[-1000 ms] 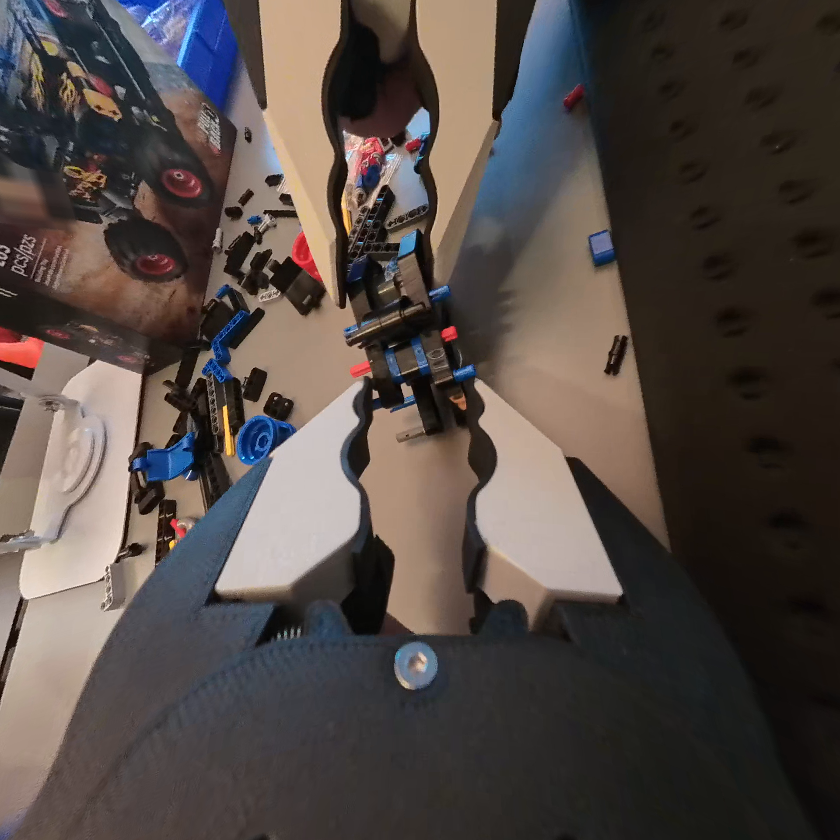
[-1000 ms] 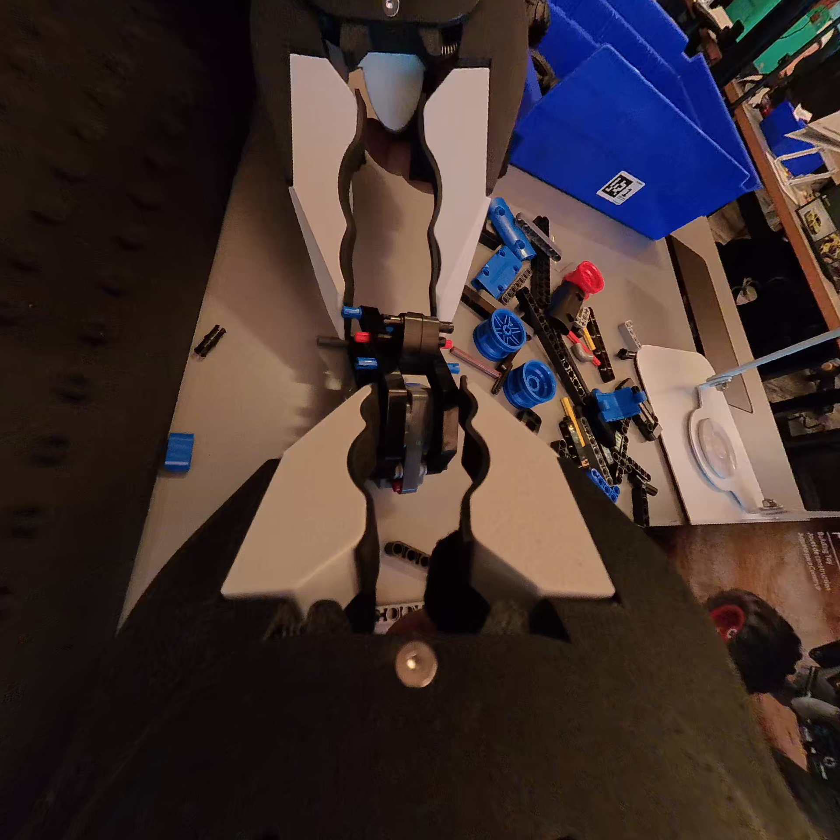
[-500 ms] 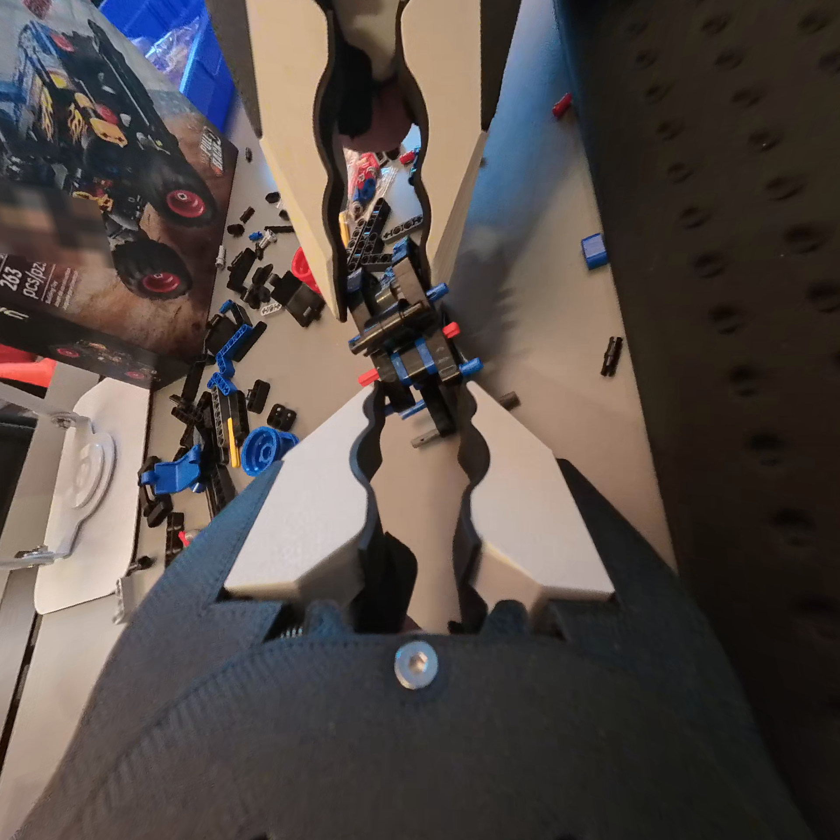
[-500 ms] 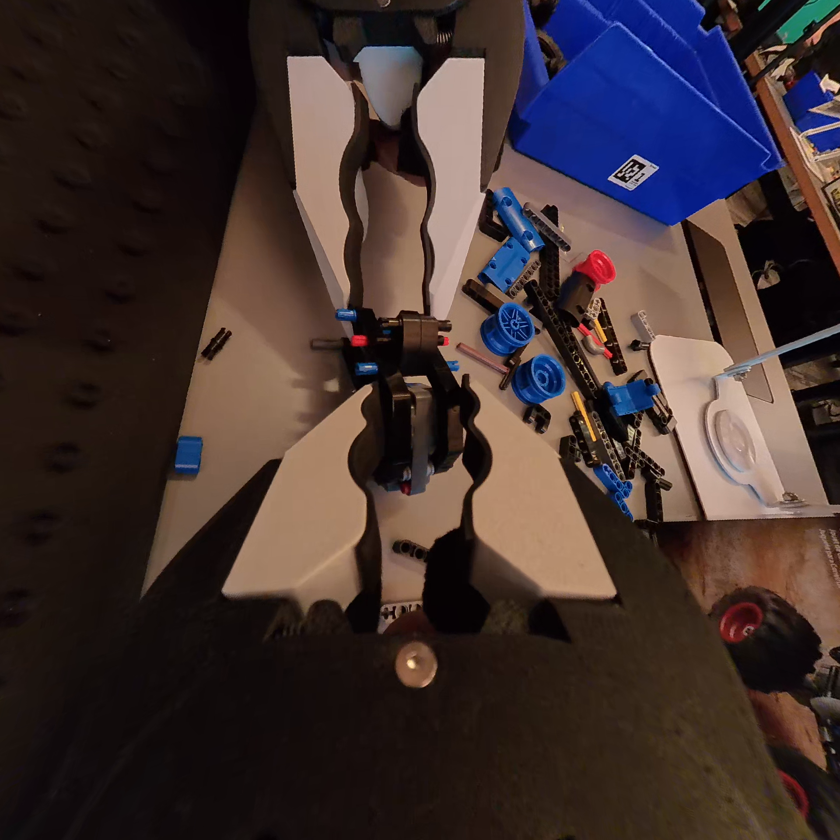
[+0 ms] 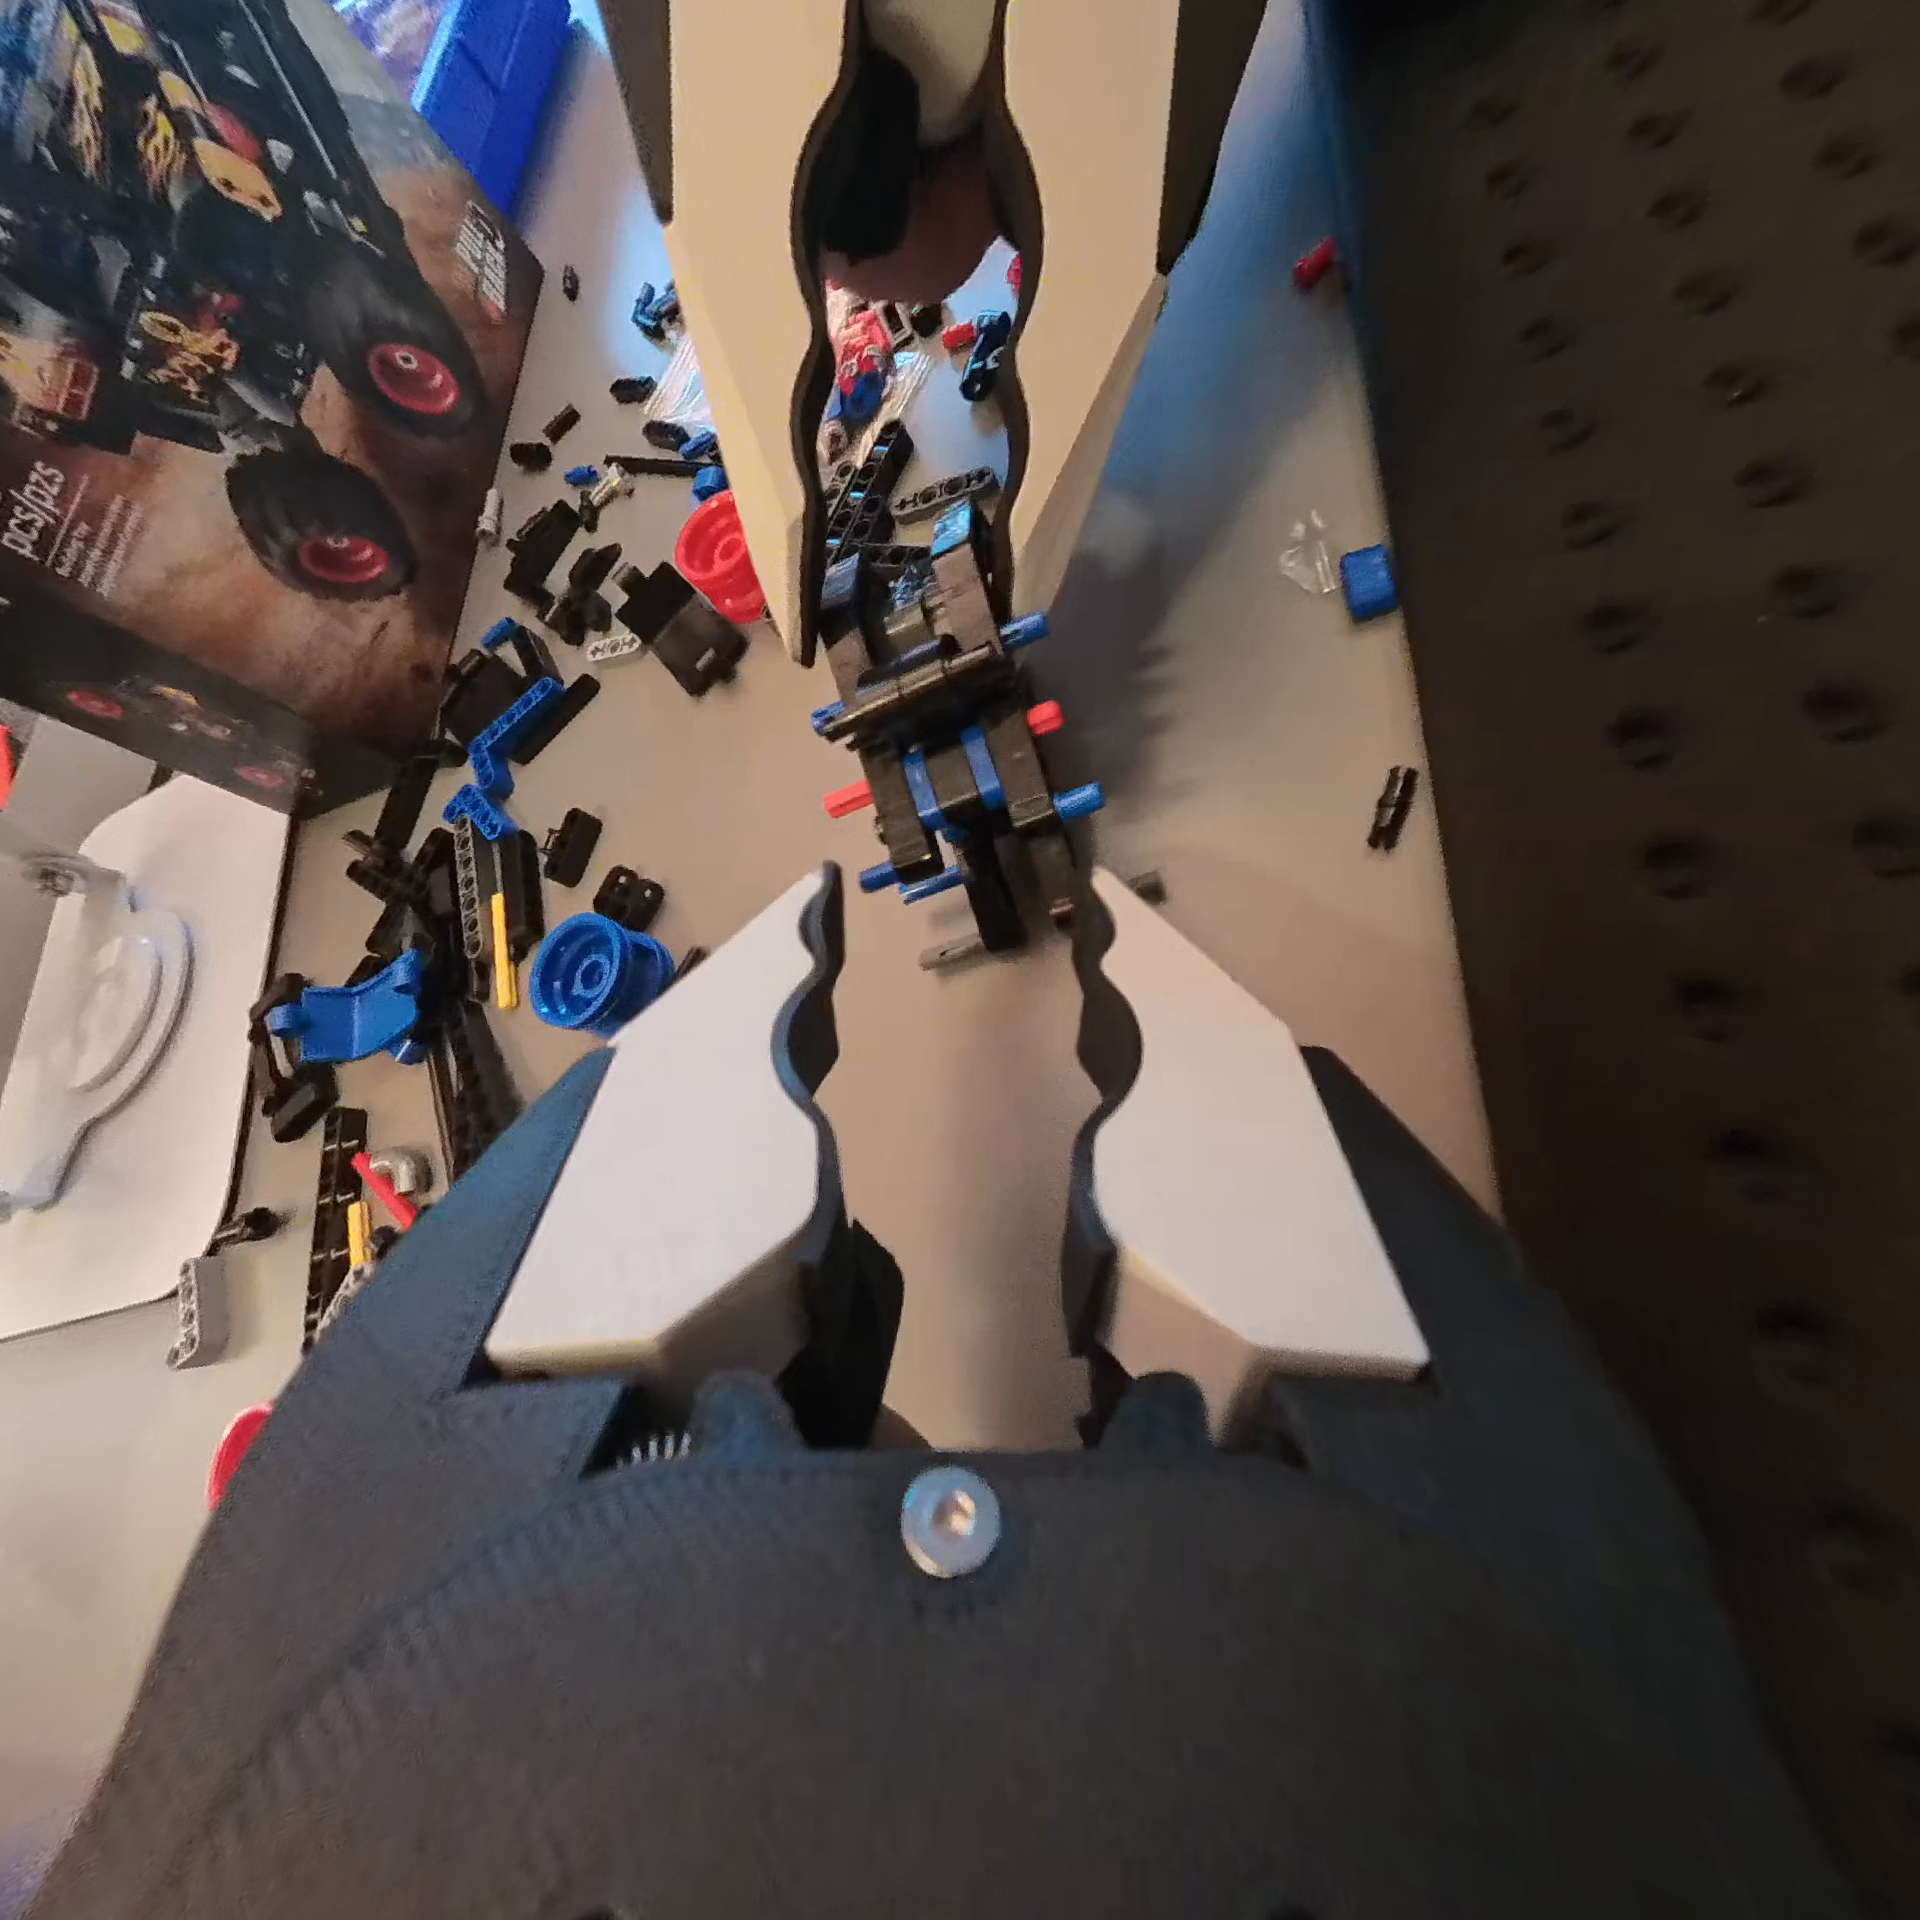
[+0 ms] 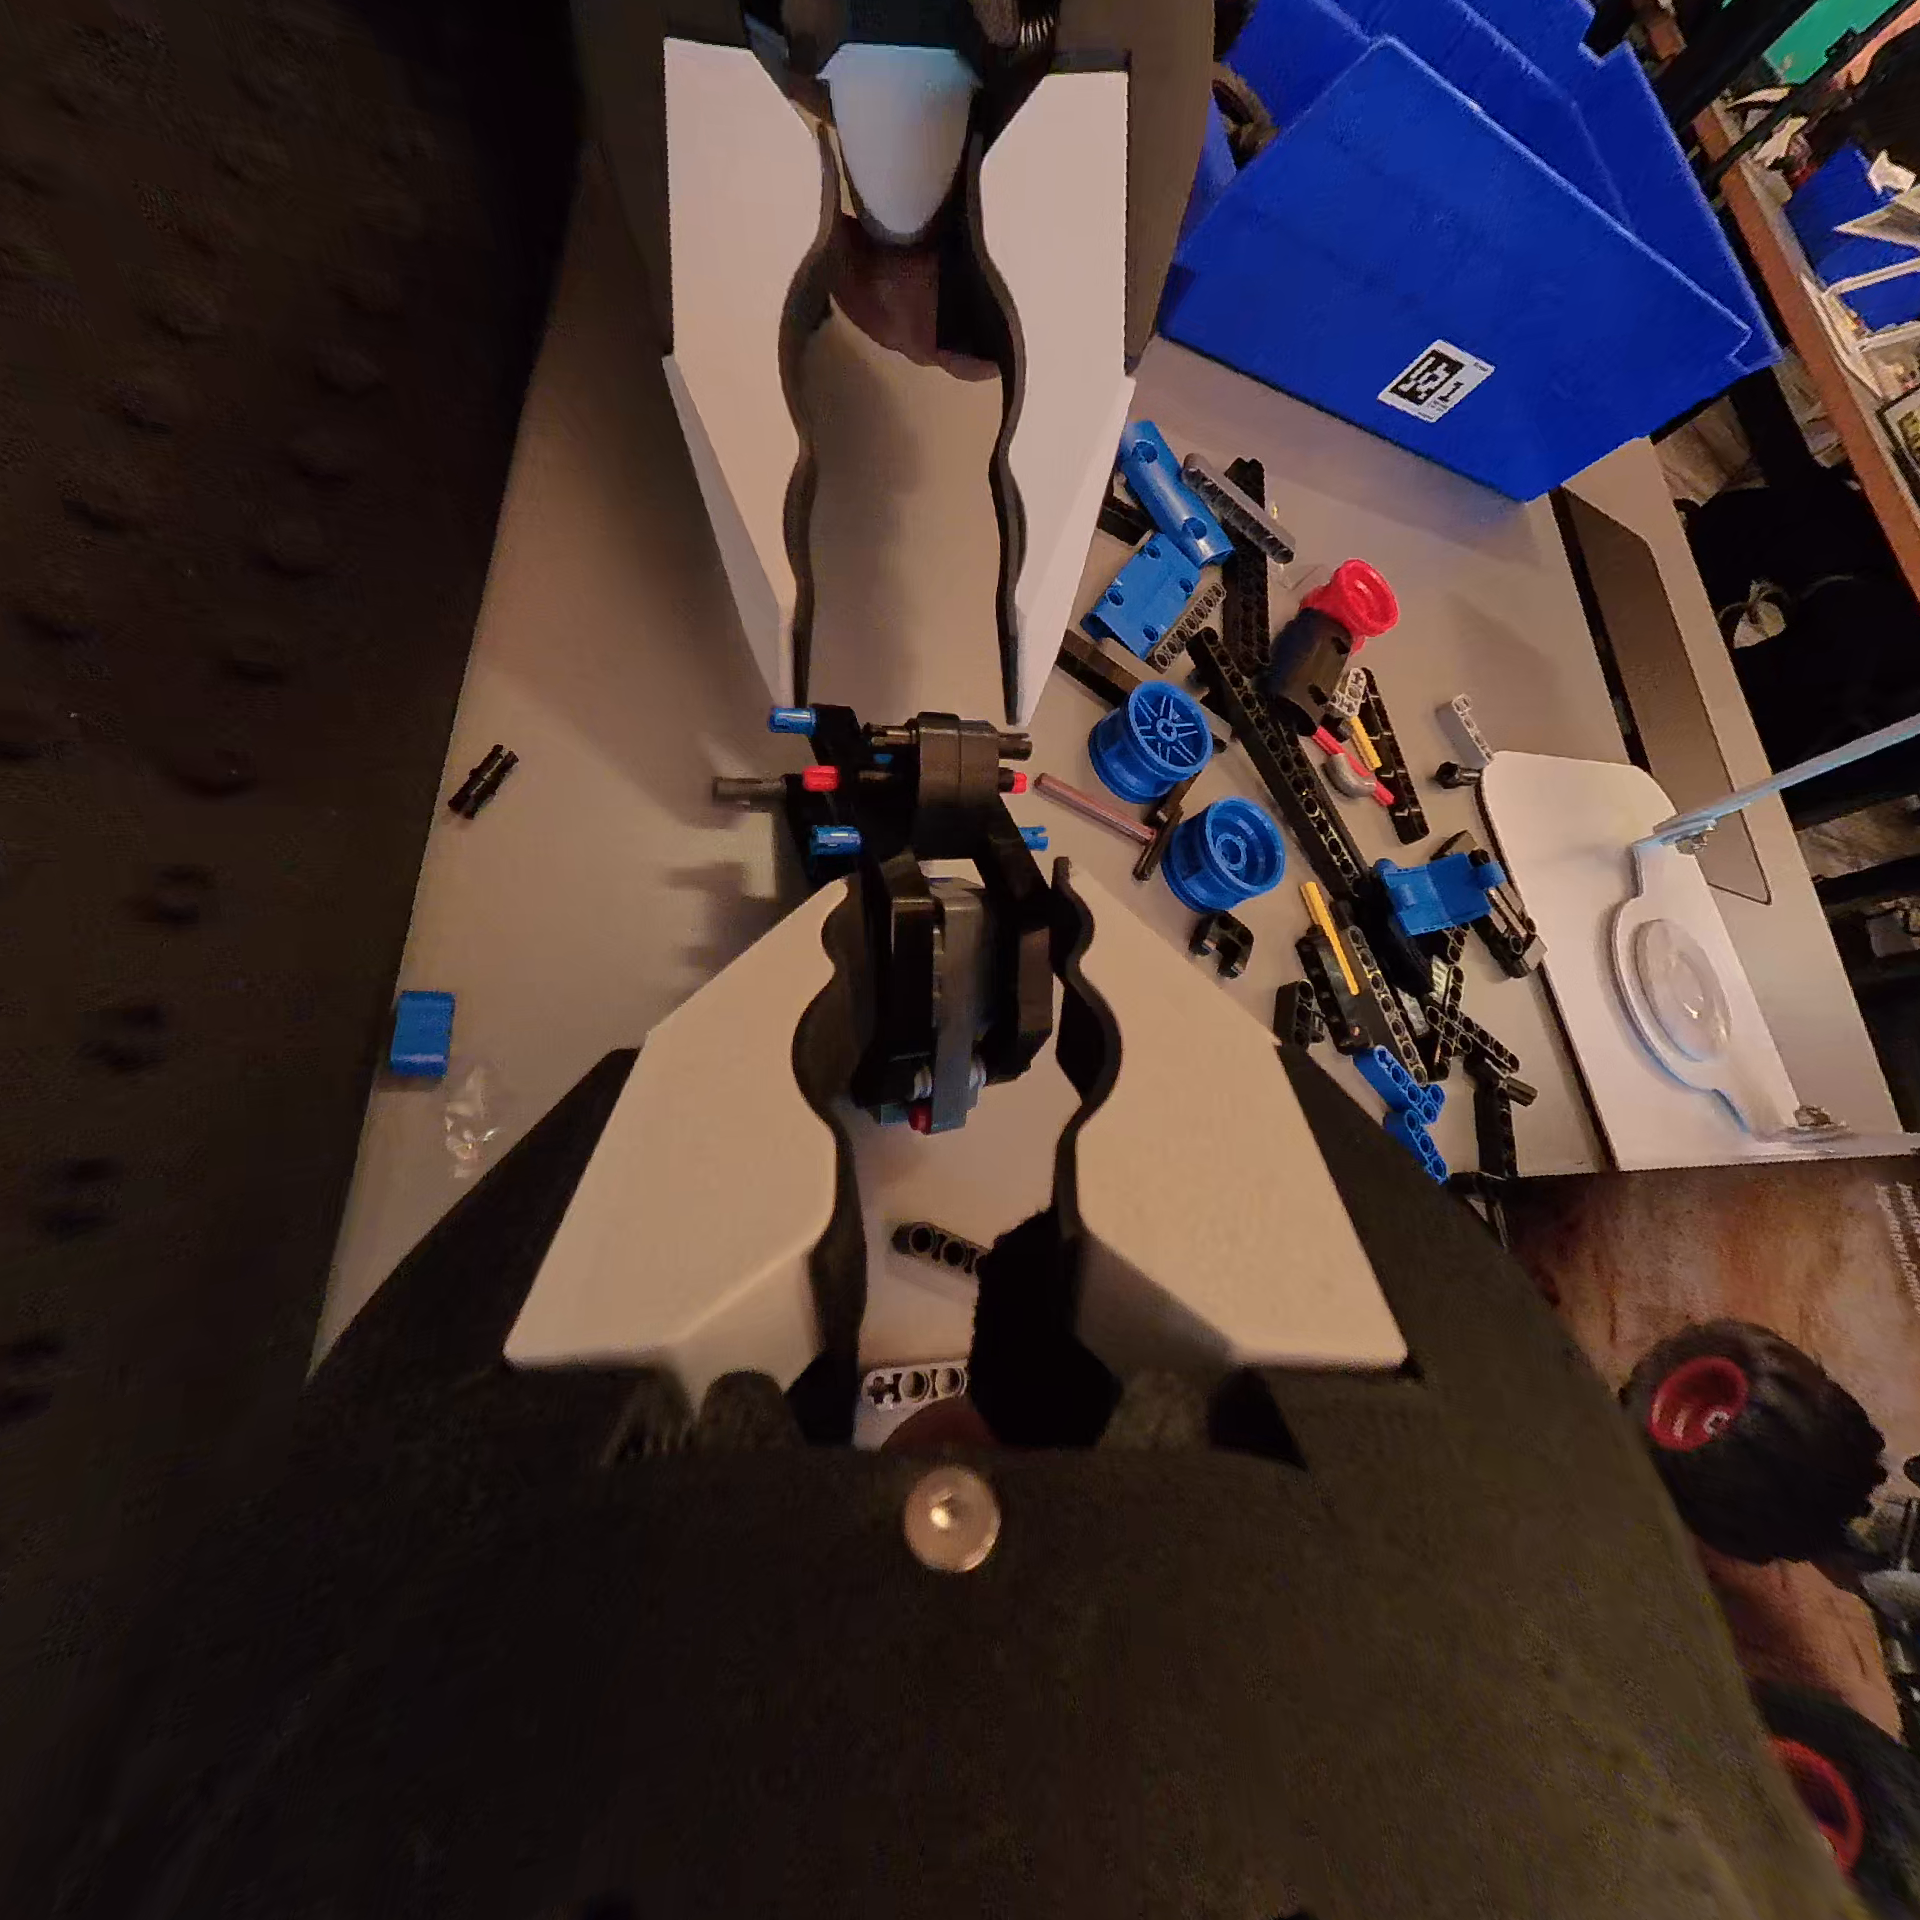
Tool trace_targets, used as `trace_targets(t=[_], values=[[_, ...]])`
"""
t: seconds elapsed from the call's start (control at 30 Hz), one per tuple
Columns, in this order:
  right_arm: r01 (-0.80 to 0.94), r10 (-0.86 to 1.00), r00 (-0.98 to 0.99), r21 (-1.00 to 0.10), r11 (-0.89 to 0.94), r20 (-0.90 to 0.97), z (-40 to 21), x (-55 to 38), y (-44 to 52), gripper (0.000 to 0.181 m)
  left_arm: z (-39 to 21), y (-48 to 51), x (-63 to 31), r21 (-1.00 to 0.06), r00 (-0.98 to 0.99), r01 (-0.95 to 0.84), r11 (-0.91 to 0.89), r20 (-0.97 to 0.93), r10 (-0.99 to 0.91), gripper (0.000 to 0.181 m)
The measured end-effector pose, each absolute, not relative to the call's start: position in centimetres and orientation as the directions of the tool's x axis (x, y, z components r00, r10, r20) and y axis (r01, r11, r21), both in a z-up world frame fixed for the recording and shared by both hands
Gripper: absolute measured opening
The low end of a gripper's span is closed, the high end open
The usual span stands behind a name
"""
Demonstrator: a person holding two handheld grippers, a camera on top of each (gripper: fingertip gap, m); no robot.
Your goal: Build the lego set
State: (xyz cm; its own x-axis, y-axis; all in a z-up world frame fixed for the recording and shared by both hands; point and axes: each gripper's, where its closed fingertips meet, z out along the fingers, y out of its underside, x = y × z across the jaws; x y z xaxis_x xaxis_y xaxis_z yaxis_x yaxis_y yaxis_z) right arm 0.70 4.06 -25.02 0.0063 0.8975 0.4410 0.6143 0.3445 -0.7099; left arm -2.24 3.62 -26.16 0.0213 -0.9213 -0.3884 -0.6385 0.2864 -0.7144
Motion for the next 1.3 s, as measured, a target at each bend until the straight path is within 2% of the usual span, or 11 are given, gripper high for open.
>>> trace_targets(t=[0.1, 0.33, 0.53, 0.7, 0.73, 0.97, 1.03, 1.07, 1.1, 1.2, 1.3], values=[[0.621, 0.895, 0.009, -0.704, 0.344, 0.445, -25.0, 0.7, 4.2, 0.033, -26.1, 3.4, -1.7, -0.722, 0.021, -0.633, 0.277, -0.374, -0.927, 0.048], [0.632, 0.891, 0.019, -0.696, 0.34, 0.453, -25.0, 0.6, 4.3, 0.033, -26.5, 3.4, -1.1, -0.717, 0.025, -0.652, 0.246, -0.344, -0.939, 0.041], [0.638, 0.895, 0.026, -0.697, 0.328, 0.445, -25.1, 0.6, 4.4, 0.033, -26.5, 3.4, -1.0, -0.758, 0.051, -0.621, 0.198, -0.291, -0.955, 0.04], [0.653, 0.883, 0.027, -0.677, 0.34, 0.469, -25.2, 0.5, 4.5, 0.034, -26.5, 3.3, -0.9, -0.773, 0.069, -0.606, 0.188, -0.286, -0.956, 0.037], [0.652, 0.883, 0.025, -0.678, 0.341, 0.468, -25.2, 0.6, 4.5, 0.034, -26.5, 3.5, -0.9, -0.772, 0.083, -0.606, 0.191, -0.3, -0.95, 0.033], [0.641, 0.887, 0.027, -0.689, 0.338, 0.461, -25.1, 0.7, 4.5, 0.035, -26.5, 3.4, -0.9, -0.769, 0.076, -0.602, 0.214, -0.323, -0.943, 0.033], [0.641, 0.885, 0.041, -0.691, 0.334, 0.465, -25.1, 0.7, 4.7, 0.034, -26.6, 3.6, -1.1, -0.752, 0.075, -0.621, 0.221, -0.338, -0.938, 0.038], [0.639, 0.886, 0.046, -0.695, 0.329, 0.462, -25.1, 0.7, 4.7, 0.034, -26.7, 3.4, -1.2, -0.764, 0.072, -0.617, 0.188, -0.293, -0.953, 0.052], [0.641, 0.885, 0.05, -0.694, 0.327, 0.463, -25.0, 0.7, 4.8, 0.034, -26.5, 3.1, -1.3, -0.781, 0.071, -0.604, 0.157, -0.25, -0.966, 0.057], [0.646, 0.881, 0.06, -0.691, 0.324, 0.469, -25.0, 0.7, 5.0, 0.034, -26.2, 3.5, -1.7, -0.779, 0.093, -0.611, 0.143, -0.25, -0.964, 0.061], [0.66, 0.873, 0.068, -0.678, 0.325, 0.484, -25.0, 0.7, 5.3, 0.034, -25.7, 3.2, -1.3, -0.793, 0.103, -0.598, 0.114, -0.218, -0.97, 0.057]])
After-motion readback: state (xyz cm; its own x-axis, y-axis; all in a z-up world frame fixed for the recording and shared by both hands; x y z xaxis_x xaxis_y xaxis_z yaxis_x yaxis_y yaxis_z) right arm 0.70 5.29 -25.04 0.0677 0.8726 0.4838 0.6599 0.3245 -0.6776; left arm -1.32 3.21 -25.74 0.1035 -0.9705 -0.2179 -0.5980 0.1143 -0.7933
